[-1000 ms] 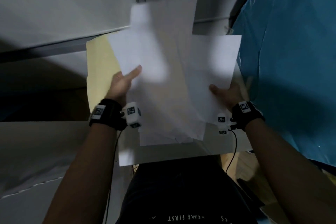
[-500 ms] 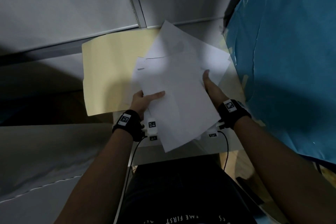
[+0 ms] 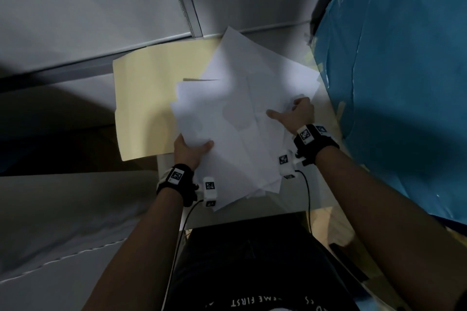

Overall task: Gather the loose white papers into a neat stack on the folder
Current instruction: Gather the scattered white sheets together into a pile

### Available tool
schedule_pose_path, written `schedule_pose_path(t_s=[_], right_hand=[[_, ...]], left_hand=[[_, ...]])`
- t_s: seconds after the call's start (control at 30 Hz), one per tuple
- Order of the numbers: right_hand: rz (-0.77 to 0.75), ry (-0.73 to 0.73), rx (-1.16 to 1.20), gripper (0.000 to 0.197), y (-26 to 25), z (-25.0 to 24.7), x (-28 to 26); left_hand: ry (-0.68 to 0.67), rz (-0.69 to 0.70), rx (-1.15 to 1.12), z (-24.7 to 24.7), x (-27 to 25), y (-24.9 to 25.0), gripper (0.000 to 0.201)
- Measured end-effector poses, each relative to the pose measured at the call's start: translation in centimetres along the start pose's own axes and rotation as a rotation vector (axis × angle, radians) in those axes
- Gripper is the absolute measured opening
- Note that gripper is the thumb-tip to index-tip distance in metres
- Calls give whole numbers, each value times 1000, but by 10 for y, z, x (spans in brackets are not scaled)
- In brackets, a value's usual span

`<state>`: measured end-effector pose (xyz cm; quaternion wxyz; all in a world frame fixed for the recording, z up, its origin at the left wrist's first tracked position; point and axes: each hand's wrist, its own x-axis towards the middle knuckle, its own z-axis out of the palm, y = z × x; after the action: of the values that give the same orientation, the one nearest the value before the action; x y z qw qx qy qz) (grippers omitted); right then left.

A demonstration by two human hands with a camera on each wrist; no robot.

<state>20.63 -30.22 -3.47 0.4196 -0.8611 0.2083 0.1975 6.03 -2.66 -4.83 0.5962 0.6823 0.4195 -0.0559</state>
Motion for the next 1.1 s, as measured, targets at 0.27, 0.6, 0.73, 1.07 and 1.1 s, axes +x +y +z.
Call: schedule_pose_path(t_s=[0.27,0.6,0.73,1.07,1.1], right_hand=[[-92,-199,172,58,-13,5,0],[-179,89,10,15,-16,-29,-4],[-304,320,189,35,-32,-81,2],[-316,333,520,22,-56,-93,-1],[-302,299,490,20,-50,-82,-4]], left_hand=[[-5,24,1,3,2,4,60],[48,61,-10,9,-3,4,58],[104,93,63,5,-4,4,64],[75,104,54,22,-4,19,91],[77,117,21,24,-4,18,103]])
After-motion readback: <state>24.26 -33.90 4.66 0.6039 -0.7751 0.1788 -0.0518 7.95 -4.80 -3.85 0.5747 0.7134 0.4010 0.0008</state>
